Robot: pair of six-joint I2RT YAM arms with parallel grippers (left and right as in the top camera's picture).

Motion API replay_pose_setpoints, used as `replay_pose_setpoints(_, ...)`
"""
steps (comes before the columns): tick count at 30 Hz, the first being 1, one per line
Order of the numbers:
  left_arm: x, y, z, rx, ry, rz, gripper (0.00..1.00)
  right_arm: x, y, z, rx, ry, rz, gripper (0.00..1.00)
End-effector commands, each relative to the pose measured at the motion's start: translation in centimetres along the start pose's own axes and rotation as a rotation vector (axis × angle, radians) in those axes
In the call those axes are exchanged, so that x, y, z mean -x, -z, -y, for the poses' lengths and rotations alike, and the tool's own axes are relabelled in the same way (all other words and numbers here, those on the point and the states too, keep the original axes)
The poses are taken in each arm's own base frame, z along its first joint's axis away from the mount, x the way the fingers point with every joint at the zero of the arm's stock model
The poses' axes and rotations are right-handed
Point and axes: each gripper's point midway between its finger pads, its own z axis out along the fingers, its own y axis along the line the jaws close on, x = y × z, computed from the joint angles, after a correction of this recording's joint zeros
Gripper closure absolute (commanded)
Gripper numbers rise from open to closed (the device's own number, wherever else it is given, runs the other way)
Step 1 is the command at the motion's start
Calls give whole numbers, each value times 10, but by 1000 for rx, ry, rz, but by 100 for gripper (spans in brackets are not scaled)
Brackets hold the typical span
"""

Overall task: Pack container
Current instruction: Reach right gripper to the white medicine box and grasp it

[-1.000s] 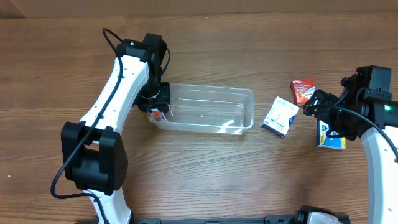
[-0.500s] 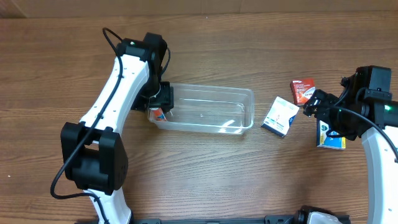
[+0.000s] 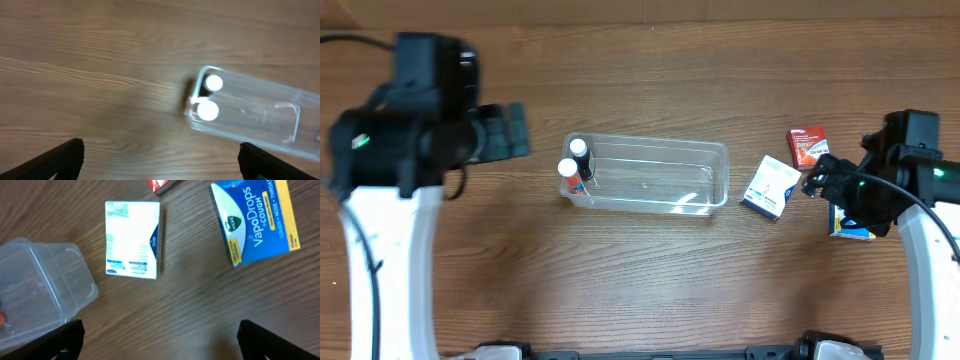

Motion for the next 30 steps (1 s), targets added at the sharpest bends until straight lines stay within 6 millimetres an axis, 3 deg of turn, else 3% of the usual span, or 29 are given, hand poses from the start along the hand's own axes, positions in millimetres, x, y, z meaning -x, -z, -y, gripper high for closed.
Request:
replay_pose_setpoints(1, -2, 14, -15, -41, -34, 35, 0, 10, 23, -23, 1, 11, 97, 0)
replay_pose_setpoints(5, -10, 10, -21, -87, -37, 34, 0, 29, 27, -56, 22, 21, 220, 0)
replay_pose_setpoints(9, -21, -10, -26, -79, -31, -12, 0, 37, -11, -75, 48, -47, 133, 0)
replay_pose_setpoints(13, -31, -29, -27, -77, -28, -54, 0, 33, -71, -69, -47, -66, -21, 0)
replay_pose_setpoints(17, -41, -43, -28, -75, -28, -94, 0, 27, -105, -61, -115, -128, -97, 0)
replay_pose_setpoints(30, -43, -48, -25, -91, -30, -100, 0, 20, -143, -41, -204, -99, -133, 0)
